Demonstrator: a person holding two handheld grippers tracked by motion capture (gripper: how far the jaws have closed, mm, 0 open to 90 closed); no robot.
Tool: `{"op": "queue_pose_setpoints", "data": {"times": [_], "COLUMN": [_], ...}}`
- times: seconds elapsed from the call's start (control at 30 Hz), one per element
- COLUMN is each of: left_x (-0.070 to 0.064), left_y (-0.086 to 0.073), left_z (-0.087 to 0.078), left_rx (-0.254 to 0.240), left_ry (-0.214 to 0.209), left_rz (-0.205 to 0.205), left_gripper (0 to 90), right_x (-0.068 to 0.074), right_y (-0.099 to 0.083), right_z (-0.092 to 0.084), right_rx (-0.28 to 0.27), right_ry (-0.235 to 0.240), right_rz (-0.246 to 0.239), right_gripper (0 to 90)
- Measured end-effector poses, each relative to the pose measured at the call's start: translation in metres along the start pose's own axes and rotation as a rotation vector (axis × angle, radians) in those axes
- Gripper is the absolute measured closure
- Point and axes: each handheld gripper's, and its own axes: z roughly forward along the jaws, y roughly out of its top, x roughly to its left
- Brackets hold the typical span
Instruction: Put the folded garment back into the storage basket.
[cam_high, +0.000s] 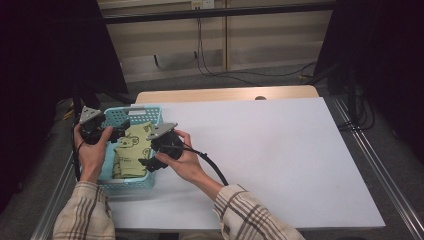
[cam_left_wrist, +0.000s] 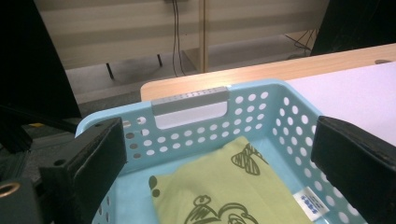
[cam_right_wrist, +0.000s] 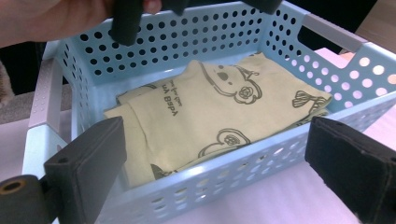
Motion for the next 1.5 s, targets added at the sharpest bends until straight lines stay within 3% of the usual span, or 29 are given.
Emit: {"op": "queue_pose_setpoints", "data": {"times": [0.23,0.27,0.3,0.37,0.4,0.43,0.47,0.57,0.67,0.7,0.73,1.33,1.5], "left_x": [-0.009,-0.013,-0.015,-0.015,-0.016,-0.016,-0.019,-0.022,-0.026,-0.026,-0.030,-0.040,-0.045], "left_y": [-0.003,-0.003,-0.003,-0.003,-0.002,-0.002,-0.003,-0.005,-0.006,-0.006,-0.008,-0.020,-0.021], "left_z": [-0.006,-0.010,-0.010,-0.012,-0.016,-0.016,-0.017,-0.020,-0.025,-0.025,-0.028,-0.053,-0.062], "left_rx": [-0.027,-0.027,-0.042,-0.032,-0.038,-0.038,-0.063,-0.047,-0.051,-0.051,-0.065,-0.109,-0.126], "left_ry": [-0.010,-0.037,-0.013,-0.029,-0.006,-0.006,-0.023,-0.030,-0.025,-0.025,-0.035,-0.020,-0.012], "left_rz": [0.014,0.009,0.025,0.035,0.044,0.044,0.012,0.017,0.056,0.056,0.028,0.008,0.019], "left_gripper": [3.9,3.9,3.9,3.9,3.9,3.9,3.9,3.9,3.9,3.9,3.9,4.2,4.6], "right_x": [-0.003,-0.003,-0.004,-0.005,-0.005,-0.006,-0.007,-0.008,-0.010,-0.010,-0.011,-0.015,-0.018], "right_y": [-0.002,-0.003,-0.003,-0.004,-0.005,-0.006,-0.007,-0.009,-0.013,-0.013,-0.015,-0.029,-0.037], "right_z": [-0.006,-0.008,-0.009,-0.011,-0.014,-0.015,-0.017,-0.020,-0.024,-0.024,-0.027,-0.053,-0.063], "right_rx": [-0.021,-0.023,-0.030,-0.038,-0.053,-0.055,-0.061,-0.075,-0.091,-0.091,-0.099,-0.162,-0.173], "right_ry": [-0.039,-0.051,-0.056,-0.053,-0.057,-0.061,-0.064,-0.077,-0.093,-0.093,-0.094,-0.178,-0.211], "right_rz": [0.008,0.019,0.018,0.023,0.039,0.042,0.047,0.050,0.063,0.063,0.070,0.112,0.112], "right_gripper": [4.4,4.4,4.4,4.4,4.3,4.3,4.3,4.3,4.4,4.4,4.4,1.9,1.9]}}
